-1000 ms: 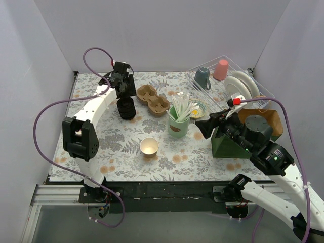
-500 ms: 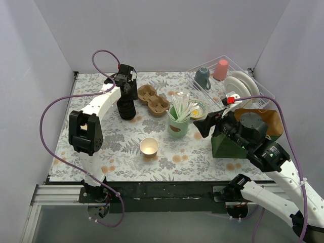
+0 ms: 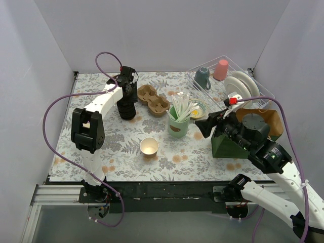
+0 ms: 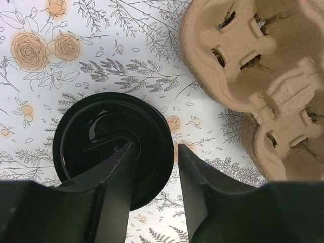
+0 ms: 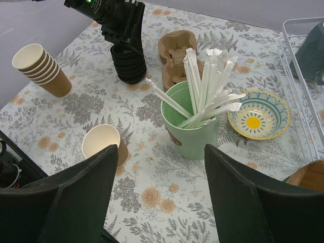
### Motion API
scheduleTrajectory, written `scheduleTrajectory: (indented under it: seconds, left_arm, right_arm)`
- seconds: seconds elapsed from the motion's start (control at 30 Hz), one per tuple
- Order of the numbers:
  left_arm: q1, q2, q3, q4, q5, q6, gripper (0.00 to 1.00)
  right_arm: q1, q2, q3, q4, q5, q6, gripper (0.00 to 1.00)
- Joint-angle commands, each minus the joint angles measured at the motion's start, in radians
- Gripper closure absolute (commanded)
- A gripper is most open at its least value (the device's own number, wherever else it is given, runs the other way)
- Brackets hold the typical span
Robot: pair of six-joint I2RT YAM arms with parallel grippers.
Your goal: Pack the takeout coffee
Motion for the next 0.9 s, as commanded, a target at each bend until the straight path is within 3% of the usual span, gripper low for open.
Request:
scheduleTrajectory:
  seconds: [0.0, 0.5, 0.87]
  left_arm:
    - [0.001, -0.014, 0.004, 0.001, -0.005, 0.019, 0.64]
    - [0.000, -0.035, 0.044, -0.030, -0.002, 0.016, 0.85]
    - [0.000, -0.062, 0.157, -0.117, 0.024, -0.015, 0.91]
  right_arm:
    - [-0.001, -0.017, 0.026, 0.034, 0.011, -0.017, 0.24]
    - [-0.001, -0.012, 0.026, 0.042, 0.005, -0.011, 0.25]
    - [-0.001, -0.010, 0.021, 0.062, -0.001, 0.000, 0.25]
